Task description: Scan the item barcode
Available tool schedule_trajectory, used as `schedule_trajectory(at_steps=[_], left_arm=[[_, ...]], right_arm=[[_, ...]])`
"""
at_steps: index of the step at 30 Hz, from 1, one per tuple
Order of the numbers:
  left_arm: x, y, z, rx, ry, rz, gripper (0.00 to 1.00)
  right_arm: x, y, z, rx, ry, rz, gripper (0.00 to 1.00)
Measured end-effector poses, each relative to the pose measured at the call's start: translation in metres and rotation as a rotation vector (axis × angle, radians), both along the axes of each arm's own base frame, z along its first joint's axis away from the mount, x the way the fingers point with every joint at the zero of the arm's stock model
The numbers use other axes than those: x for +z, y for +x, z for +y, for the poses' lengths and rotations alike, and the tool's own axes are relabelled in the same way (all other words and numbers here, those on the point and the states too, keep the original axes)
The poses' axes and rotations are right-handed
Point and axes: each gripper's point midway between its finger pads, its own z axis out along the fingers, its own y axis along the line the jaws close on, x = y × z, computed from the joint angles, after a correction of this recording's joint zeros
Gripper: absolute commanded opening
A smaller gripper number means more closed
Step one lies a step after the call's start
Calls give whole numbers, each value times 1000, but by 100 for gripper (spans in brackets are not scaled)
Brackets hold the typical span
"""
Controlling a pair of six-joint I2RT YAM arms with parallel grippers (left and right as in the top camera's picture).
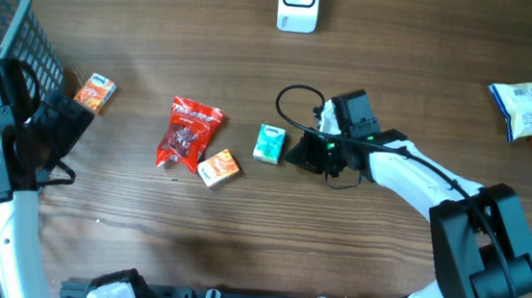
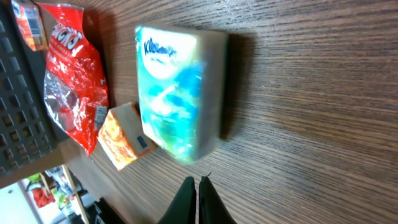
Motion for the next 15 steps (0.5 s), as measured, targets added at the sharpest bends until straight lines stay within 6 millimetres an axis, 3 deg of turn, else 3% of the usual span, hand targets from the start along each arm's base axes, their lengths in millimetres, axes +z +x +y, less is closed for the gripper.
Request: schedule_trajectory(at_steps=[5,6,7,10,12,15], left_arm=[[0,0,0,0,0,0,100],[0,0,0,0,0,0,100],[0,0,0,0,0,0,100],[0,0,0,0,0,0,100],[0,0,0,0,0,0,100],[0,0,0,0,0,0,100]], right_arm=[[0,0,0,-2,-1,4,4],[0,-1,0,-2,-2,7,9],[-1,-2,-1,-2,-4,11,19],[3,1,0,2,-2,2,63],[5,5,1,5,-1,-12,73],[5,5,1,1,-8,-8,73]])
